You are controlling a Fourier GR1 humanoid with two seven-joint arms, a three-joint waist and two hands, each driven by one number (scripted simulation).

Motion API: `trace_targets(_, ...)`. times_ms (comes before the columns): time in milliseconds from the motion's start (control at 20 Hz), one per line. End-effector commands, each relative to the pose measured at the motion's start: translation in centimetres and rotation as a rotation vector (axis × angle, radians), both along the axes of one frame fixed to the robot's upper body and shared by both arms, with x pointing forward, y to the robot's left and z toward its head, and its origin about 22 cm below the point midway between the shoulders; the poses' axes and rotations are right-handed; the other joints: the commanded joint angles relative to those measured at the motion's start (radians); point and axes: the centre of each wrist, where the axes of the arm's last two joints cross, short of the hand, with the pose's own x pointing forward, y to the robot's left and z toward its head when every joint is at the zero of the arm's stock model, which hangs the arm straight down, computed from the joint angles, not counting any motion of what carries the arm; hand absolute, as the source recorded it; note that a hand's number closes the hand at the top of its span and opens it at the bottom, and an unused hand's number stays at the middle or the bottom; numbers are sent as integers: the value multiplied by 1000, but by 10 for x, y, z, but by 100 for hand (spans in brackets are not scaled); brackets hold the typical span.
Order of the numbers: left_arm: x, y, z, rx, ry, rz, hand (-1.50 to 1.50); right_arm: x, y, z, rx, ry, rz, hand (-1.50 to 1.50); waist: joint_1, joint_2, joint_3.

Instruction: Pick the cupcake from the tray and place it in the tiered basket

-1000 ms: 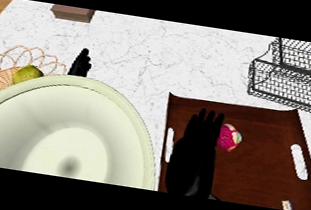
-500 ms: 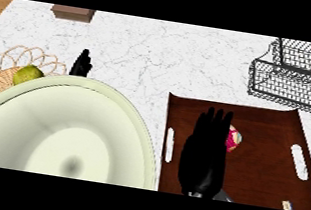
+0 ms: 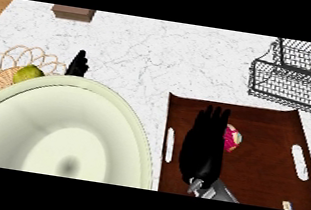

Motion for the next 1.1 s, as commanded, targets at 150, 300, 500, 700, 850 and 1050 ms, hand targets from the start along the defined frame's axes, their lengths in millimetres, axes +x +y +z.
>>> trace_targets(150,15,2,10,-8,3,-8,0,14,-5,-9,15,8,-11,-150,-2,0,0)
trace_targets(300,-18,-17,-10,5,-13,7,0,13,-2,0,-4,4,-7,-150,1,-1,0)
trace_targets(500,-9,-5,-16,-4,-10,8,0,26,-27,-24,-5,4,-36,-150,0,0,0)
trace_targets(700,-10,0,1,13,2,-4,0,36,-22,-26,14,2,-24,-150,2,0,0)
trace_targets(850,-6,7,12,2,-28,4,0,31,-43,-39,30,-16,-22,-150,1,0,0)
trace_targets(1050,-9,-12,5,0,-6,4,0,4,-29,-47,40,4,-25,-150,-2,-1,0)
